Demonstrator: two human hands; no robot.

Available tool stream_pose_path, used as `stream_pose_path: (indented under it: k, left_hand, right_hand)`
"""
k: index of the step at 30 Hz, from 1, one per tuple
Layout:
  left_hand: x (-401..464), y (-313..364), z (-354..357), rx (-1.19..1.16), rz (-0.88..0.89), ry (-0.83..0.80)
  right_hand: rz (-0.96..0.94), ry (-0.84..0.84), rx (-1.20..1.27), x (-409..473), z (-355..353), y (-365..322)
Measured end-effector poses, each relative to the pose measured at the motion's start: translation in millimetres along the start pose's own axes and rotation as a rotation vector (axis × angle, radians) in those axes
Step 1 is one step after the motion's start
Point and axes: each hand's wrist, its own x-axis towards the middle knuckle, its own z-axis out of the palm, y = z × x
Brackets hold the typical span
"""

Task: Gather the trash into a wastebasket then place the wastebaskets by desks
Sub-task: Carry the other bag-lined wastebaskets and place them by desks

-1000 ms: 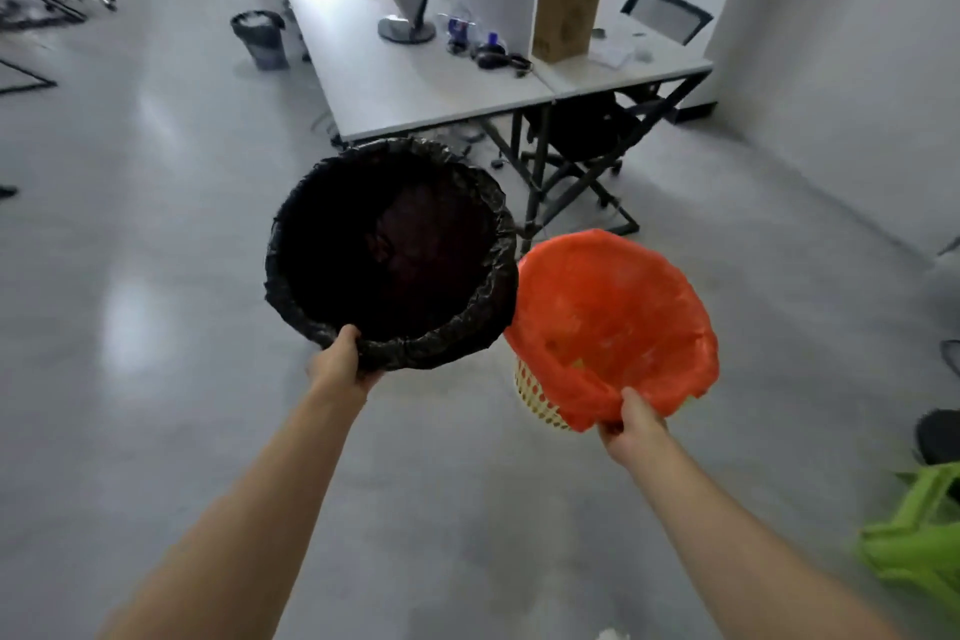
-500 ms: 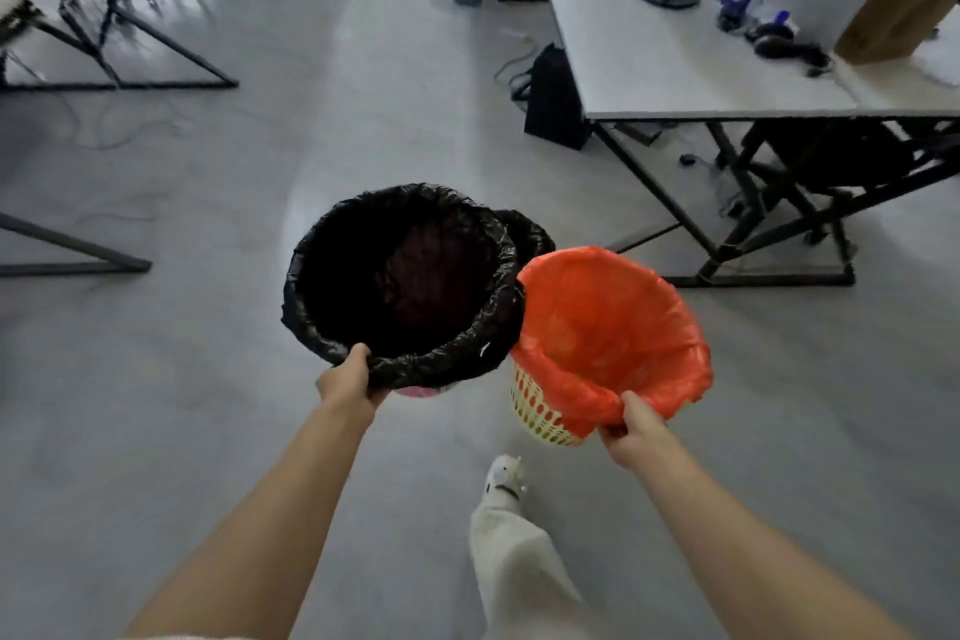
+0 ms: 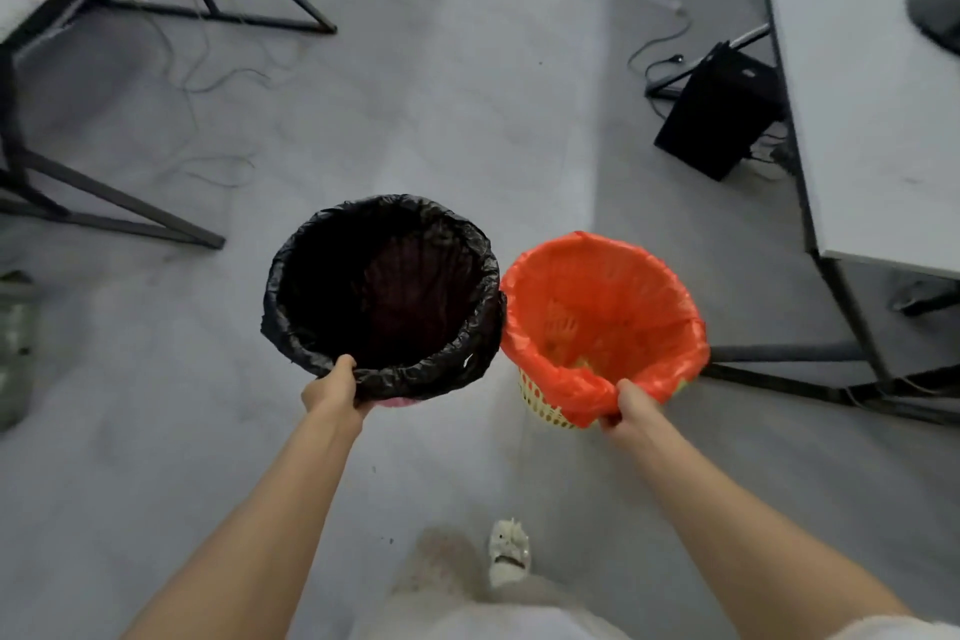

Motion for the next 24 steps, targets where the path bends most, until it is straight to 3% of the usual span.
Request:
stream_pose_path:
  k: [15, 24]
  left_hand:
    - [180, 285, 256, 0.087, 0.009, -0.036]
    - [244, 415, 456, 0.179, 0.037, -0.097]
  right_hand:
    - [-0.023, 0.113, 0.112, 33, 327, -227]
    - [0.008, 0.121, 0.242, 83, 462, -376]
